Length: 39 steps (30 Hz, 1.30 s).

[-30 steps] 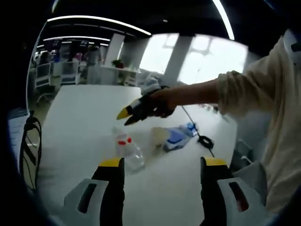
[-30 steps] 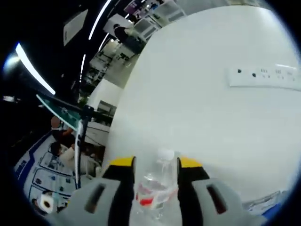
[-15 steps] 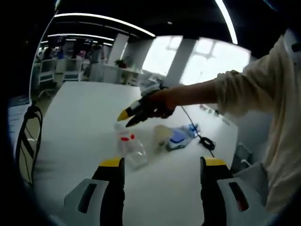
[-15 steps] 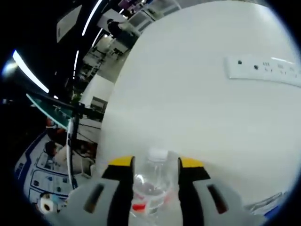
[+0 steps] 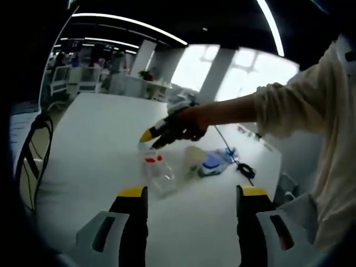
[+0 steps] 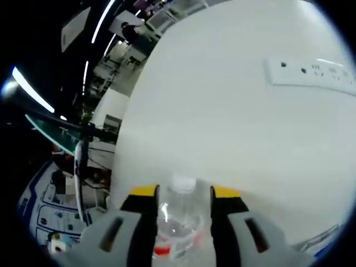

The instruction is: Arrange the tabletop items into an orderly group along one side of the table until the central work area is clear of visible clutter.

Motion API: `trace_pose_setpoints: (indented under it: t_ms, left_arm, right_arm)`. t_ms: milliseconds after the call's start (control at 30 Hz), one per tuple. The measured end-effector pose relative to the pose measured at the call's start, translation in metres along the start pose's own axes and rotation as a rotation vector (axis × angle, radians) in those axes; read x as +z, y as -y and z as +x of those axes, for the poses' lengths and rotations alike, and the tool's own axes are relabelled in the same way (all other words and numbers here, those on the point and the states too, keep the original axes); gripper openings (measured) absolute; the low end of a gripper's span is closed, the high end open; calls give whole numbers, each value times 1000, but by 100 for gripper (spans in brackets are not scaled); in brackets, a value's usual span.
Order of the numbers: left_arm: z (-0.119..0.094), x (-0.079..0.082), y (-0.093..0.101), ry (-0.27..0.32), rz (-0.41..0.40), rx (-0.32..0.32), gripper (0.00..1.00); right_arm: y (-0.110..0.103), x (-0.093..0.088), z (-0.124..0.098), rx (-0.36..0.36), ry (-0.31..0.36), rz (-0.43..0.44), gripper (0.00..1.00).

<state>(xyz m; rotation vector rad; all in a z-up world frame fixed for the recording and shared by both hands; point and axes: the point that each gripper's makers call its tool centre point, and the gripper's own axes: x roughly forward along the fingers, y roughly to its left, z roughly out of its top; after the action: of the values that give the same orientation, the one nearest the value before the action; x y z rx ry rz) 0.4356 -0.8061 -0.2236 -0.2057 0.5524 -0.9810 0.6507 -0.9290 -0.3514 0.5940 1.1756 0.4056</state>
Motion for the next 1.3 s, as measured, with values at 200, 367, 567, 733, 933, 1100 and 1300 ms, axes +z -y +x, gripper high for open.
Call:
trace_pose_setpoints:
  t_ms: [200, 367, 567, 733, 933, 1100, 1300]
  left_arm:
    - [1, -2, -1, 9, -14, -4, 60]
    - [0, -5, -5, 10, -19, 2, 60]
    - [-1, -9, -9, 8, -29, 7, 60]
    - [0, -10, -11, 6, -33, 7, 60]
    - [1, -11, -10, 0, -32, 3, 60]
    - [2, -12, -10, -4, -29, -1, 60]
    - [3, -10, -8, -8, -22, -7, 60]
  right_arm:
    - [1, -1, 5, 2, 4, 24, 32]
    - [-3, -5, 7, 9, 2, 21, 30]
    - [-5, -6, 8, 26, 12, 38, 22]
    - [-8, -6, 7, 34, 16, 32, 20]
    - [-4, -2, 7, 40, 35, 28, 19]
    - [-6, -1, 6, 50, 52, 13, 18]
    - [-13, -5, 0, 64, 63, -22, 17]
